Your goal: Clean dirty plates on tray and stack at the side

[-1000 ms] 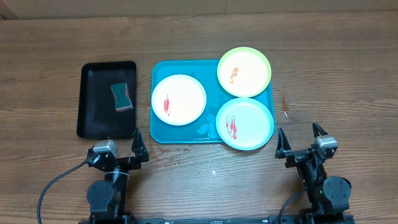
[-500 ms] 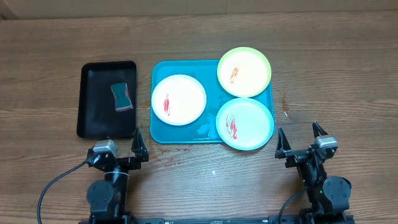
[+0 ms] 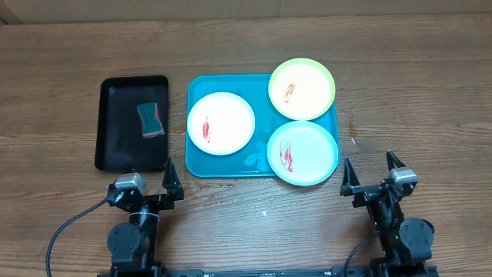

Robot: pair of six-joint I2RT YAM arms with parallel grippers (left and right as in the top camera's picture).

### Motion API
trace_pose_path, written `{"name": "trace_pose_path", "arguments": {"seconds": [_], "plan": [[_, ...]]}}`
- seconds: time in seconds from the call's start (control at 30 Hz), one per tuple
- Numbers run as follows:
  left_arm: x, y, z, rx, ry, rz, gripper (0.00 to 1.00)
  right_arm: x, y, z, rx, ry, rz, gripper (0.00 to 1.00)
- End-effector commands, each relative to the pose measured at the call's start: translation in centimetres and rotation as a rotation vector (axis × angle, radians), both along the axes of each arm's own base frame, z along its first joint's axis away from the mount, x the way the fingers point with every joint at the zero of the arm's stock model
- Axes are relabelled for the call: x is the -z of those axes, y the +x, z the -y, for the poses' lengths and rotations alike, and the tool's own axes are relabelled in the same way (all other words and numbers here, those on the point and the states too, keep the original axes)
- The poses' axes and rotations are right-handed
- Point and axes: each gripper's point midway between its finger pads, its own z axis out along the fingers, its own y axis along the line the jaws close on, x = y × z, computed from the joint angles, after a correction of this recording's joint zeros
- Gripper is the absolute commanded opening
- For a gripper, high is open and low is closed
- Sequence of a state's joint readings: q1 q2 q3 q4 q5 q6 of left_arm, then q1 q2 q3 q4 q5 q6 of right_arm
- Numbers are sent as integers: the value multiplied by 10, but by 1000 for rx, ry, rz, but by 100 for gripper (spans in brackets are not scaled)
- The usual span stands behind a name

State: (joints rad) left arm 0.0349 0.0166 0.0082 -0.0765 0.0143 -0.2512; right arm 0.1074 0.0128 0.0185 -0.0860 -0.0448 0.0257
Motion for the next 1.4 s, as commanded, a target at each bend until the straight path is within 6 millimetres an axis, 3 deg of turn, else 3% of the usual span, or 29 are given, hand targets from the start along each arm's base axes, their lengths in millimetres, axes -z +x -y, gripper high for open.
{"name": "trace_pose_path", "arguments": {"seconds": [0.0, 0.6, 0.7, 0.8, 0.9, 1.13, 1.37], "plan": [[-1, -1, -4, -18, 29, 7, 100, 1, 0, -1, 0, 3, 5, 100], [-3, 0, -4, -18, 18, 17, 100, -4, 0, -3, -14, 7, 27, 100], [-19, 0, 14, 79, -52, 78, 100, -14, -3, -15, -85, 10, 65, 100], [-34, -5, 44, 259, 8, 135, 100, -21, -4, -17, -99, 12, 95, 100], [-50, -12, 56, 332, 16, 162, 100, -29, -6, -19, -109, 8, 122, 100], [-117, -31, 49, 284, 98, 188, 100, -75, -18, -24, -148, -22, 195, 100], [-154, -30, 40, 239, 162, 48, 100, -127, -20, -24, -149, -24, 171, 100]]}}
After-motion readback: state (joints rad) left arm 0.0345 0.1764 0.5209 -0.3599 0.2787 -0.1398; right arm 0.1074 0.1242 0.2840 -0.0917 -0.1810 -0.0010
